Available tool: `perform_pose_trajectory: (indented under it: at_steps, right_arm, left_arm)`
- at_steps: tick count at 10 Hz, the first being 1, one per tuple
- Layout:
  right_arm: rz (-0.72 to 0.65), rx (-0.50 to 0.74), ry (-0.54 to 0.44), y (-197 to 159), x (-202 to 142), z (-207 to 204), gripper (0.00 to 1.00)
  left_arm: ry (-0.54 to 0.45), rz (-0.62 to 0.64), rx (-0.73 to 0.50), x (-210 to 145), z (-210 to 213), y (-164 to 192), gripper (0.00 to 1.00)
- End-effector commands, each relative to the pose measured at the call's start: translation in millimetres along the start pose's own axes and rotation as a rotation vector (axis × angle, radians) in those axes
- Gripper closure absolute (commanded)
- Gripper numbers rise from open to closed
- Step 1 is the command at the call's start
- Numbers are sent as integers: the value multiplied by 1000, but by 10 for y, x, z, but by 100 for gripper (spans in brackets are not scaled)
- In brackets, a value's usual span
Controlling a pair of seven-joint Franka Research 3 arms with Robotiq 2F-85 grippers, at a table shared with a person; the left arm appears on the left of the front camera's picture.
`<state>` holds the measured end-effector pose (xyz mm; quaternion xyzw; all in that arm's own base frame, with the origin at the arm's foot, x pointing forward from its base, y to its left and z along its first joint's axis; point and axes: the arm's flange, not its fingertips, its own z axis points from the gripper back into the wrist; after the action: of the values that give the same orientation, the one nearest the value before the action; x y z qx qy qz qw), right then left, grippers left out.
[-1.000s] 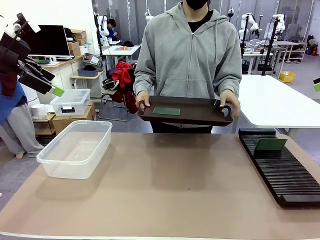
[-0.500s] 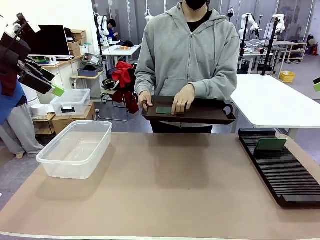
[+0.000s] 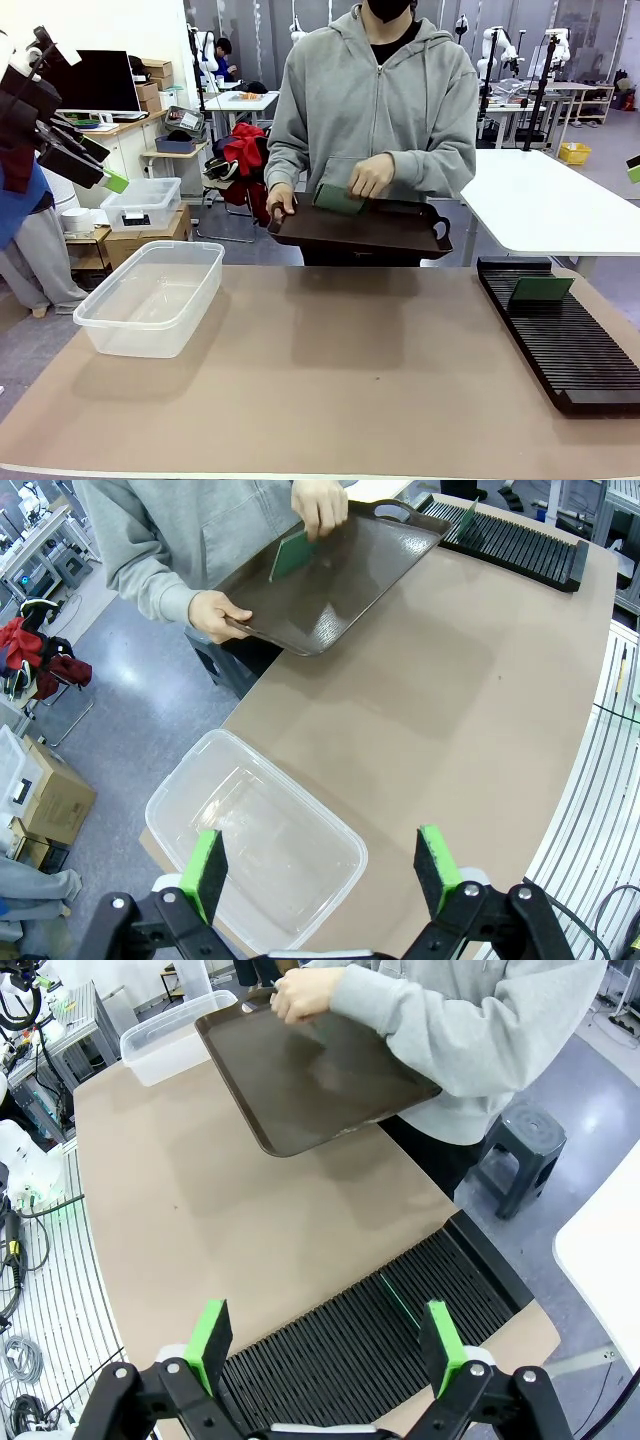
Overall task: Sort PCBs into racks and boxes based on the side picked up.
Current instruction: Pick up the Blank PCB handed by the Human.
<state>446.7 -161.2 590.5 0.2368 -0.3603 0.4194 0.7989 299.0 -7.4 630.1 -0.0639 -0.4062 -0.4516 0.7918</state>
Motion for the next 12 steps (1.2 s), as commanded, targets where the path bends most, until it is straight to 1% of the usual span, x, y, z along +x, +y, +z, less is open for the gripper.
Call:
perform_pose_trajectory:
  at_steps: [1, 12]
  right_arm:
    - [0, -4, 3, 14, 21, -15, 0]
    - [0, -4, 3, 14, 21, -15, 0]
  left_arm:
    - [7, 0, -7, -15, -7, -1, 0]
    - [7, 0, -7, -15, -7, -1, 0]
